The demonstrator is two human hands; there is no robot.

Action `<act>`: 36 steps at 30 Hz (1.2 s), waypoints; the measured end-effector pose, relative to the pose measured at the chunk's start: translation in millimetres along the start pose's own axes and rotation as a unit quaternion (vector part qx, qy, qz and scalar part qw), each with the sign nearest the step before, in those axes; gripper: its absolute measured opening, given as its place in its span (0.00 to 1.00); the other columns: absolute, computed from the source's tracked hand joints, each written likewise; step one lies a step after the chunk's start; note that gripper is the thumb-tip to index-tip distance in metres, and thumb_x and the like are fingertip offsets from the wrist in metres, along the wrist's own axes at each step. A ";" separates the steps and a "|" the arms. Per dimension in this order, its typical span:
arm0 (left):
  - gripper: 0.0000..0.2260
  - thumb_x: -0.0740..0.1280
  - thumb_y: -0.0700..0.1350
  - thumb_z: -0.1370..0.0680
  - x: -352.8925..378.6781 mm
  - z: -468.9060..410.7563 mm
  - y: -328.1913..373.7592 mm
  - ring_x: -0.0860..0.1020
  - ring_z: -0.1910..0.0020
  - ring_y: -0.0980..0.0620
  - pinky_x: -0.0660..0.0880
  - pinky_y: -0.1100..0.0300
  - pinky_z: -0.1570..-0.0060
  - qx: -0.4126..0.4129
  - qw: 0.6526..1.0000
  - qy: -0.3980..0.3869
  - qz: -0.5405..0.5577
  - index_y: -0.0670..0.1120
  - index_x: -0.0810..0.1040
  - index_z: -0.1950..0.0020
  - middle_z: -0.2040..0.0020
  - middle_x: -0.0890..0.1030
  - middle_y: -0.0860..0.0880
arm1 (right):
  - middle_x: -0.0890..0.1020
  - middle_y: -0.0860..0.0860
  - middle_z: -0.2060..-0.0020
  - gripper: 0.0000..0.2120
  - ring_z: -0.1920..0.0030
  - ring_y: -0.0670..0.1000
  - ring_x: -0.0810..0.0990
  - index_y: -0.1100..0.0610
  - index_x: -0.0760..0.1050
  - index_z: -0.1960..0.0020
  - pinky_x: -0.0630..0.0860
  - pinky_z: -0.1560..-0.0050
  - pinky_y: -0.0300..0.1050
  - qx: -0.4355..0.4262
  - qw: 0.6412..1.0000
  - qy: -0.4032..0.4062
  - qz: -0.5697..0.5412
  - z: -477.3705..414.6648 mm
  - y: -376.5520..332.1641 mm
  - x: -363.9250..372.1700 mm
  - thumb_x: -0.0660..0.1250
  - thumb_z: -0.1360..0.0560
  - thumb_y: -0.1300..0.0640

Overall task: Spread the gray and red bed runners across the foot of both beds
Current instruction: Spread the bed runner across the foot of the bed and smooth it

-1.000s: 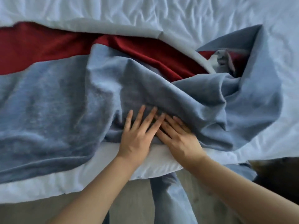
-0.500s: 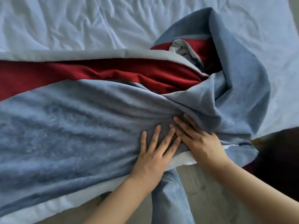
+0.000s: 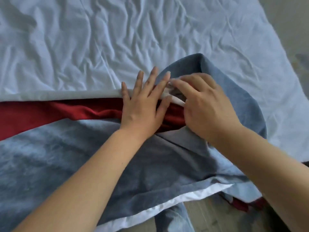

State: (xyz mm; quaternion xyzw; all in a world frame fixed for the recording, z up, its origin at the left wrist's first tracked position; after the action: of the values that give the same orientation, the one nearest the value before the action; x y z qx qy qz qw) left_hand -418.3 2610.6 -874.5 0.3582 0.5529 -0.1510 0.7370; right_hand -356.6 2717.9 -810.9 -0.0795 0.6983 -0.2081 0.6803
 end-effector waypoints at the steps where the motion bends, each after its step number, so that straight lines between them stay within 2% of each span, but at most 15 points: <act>1: 0.29 0.46 0.68 0.18 15.6 -11.1 -8.5 0.46 0.17 0.41 0.48 0.26 0.26 -0.023 0.999 -0.043 -0.022 0.63 0.47 0.18 0.15 0.48 0.53 | 0.70 0.55 0.27 0.29 0.27 0.62 0.66 0.48 0.65 0.23 0.63 0.27 0.60 0.027 0.996 -0.075 0.044 -12.8 19.0 20.3 0.57 0.24 0.53; 3: 0.36 0.45 0.75 0.24 44.3 -15.7 -21.6 0.42 0.17 0.41 0.46 0.24 0.27 -0.054 0.993 -0.098 -0.046 0.63 0.45 0.18 0.16 0.43 0.56 | 0.58 0.53 0.20 0.37 0.21 0.61 0.55 0.40 0.51 0.19 0.48 0.23 0.67 0.041 0.973 -0.204 0.101 -19.4 43.5 64.0 0.56 0.27 0.43; 4: 0.40 0.46 0.78 0.26 53.0 -13.5 -24.4 0.40 0.17 0.41 0.45 0.24 0.27 -0.058 0.992 -0.099 -0.050 0.62 0.46 0.18 0.16 0.42 0.56 | 0.55 0.52 0.19 0.39 0.21 0.61 0.52 0.38 0.47 0.20 0.46 0.24 0.71 0.028 0.968 -0.225 0.112 -18.7 48.3 79.7 0.54 0.29 0.39; 6: 0.43 0.49 0.79 0.28 60.2 -9.2 -26.9 0.40 0.17 0.41 0.44 0.23 0.28 -0.054 0.995 -0.068 -0.049 0.60 0.50 0.17 0.16 0.43 0.56 | 0.52 0.52 0.19 0.39 0.21 0.63 0.51 0.36 0.44 0.20 0.46 0.27 0.77 0.009 0.969 -0.216 0.119 -16.6 52.2 96.3 0.49 0.31 0.37; 8: 0.43 0.52 0.79 0.28 62.2 -9.4 -27.5 0.43 0.17 0.39 0.45 0.21 0.29 -0.048 0.997 -0.035 -0.054 0.58 0.54 0.17 0.15 0.47 0.55 | 0.52 0.54 0.19 0.36 0.21 0.64 0.50 0.37 0.44 0.19 0.48 0.29 0.79 0.003 0.973 -0.200 0.119 -14.7 53.9 103.6 0.51 0.26 0.39; 10: 0.41 0.53 0.77 0.26 62.5 -10.6 -26.2 0.45 0.17 0.38 0.47 0.19 0.31 -0.042 0.997 -0.012 -0.060 0.57 0.58 0.18 0.15 0.49 0.54 | 0.52 0.54 0.19 0.33 0.20 0.63 0.49 0.38 0.45 0.19 0.48 0.29 0.80 0.009 0.975 -0.188 0.117 -13.9 56.2 109.7 0.53 0.22 0.41; 13: 0.39 0.52 0.75 0.25 65.0 -13.8 -25.8 0.47 0.17 0.36 0.47 0.18 0.32 -0.036 0.997 0.004 -0.068 0.56 0.61 0.19 0.15 0.51 0.53 | 0.52 0.53 0.19 0.34 0.20 0.63 0.49 0.38 0.44 0.19 0.48 0.29 0.79 0.021 0.975 -0.176 0.131 -16.3 59.3 115.8 0.51 0.23 0.39; 16: 0.38 0.53 0.74 0.24 67.3 -15.6 -27.0 0.47 0.18 0.35 0.47 0.18 0.33 -0.029 0.997 0.023 -0.065 0.56 0.62 0.19 0.15 0.52 0.52 | 0.53 0.53 0.19 0.35 0.19 0.61 0.49 0.39 0.44 0.19 0.47 0.27 0.77 0.020 0.976 -0.165 0.140 -18.4 63.3 121.8 0.53 0.22 0.39; 18: 0.37 0.55 0.73 0.24 68.4 -17.3 -28.0 0.48 0.18 0.35 0.46 0.18 0.33 -0.022 0.997 0.048 -0.063 0.57 0.61 0.19 0.16 0.54 0.52 | 0.53 0.53 0.19 0.35 0.20 0.62 0.50 0.41 0.45 0.18 0.47 0.26 0.76 0.018 0.976 -0.158 0.146 -19.7 65.2 124.9 0.55 0.21 0.40; 23: 0.35 0.59 0.73 0.24 66.6 -16.0 -28.1 0.51 0.18 0.34 0.45 0.19 0.33 -0.012 0.994 0.092 -0.051 0.62 0.60 0.19 0.16 0.57 0.51 | 0.51 0.54 0.18 0.32 0.19 0.61 0.48 0.54 0.47 0.18 0.45 0.26 0.74 0.028 0.973 -0.163 0.162 -19.7 69.4 132.6 0.49 0.18 0.43; 28: 0.33 0.60 0.73 0.24 62.3 -13.3 -26.4 0.54 0.18 0.34 0.47 0.19 0.33 -0.003 0.991 0.116 -0.059 0.66 0.61 0.20 0.17 0.60 0.51 | 0.54 0.57 0.19 0.32 0.20 0.64 0.52 0.57 0.51 0.18 0.47 0.27 0.76 0.015 0.972 -0.167 0.165 -18.4 66.2 132.4 0.50 0.19 0.46; 33: 0.22 0.65 0.65 0.20 46.6 -9.3 -17.2 0.64 0.22 0.35 0.52 0.17 0.35 0.035 0.986 0.153 -0.052 0.64 0.73 0.26 0.22 0.69 0.49 | 0.61 0.58 0.21 0.30 0.21 0.64 0.57 0.55 0.61 0.20 0.50 0.25 0.71 -0.015 0.986 -0.129 0.100 -25.3 59.4 119.9 0.54 0.18 0.43; 36: 0.15 0.66 0.59 0.18 31.3 -5.8 -7.4 0.70 0.25 0.38 0.57 0.19 0.35 0.052 0.983 0.175 -0.036 0.59 0.81 0.32 0.26 0.75 0.49 | 0.69 0.59 0.25 0.29 0.24 0.64 0.65 0.57 0.70 0.25 0.59 0.25 0.67 -0.063 0.990 -0.122 0.036 -32.4 59.2 100.5 0.60 0.20 0.41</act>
State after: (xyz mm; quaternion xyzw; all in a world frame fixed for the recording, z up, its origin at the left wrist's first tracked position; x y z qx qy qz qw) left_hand -416.2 2614.9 -906.8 0.3968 0.6773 -0.1406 0.6034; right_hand -384.5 2737.6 -927.1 -0.1215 0.6245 -0.1277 0.7609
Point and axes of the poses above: each hand's wrist, its own z-axis away from the middle knuckle, its own x-axis out of the palm, y = z × x, the point moved 10 cm from there along -z, towards the middle knuckle
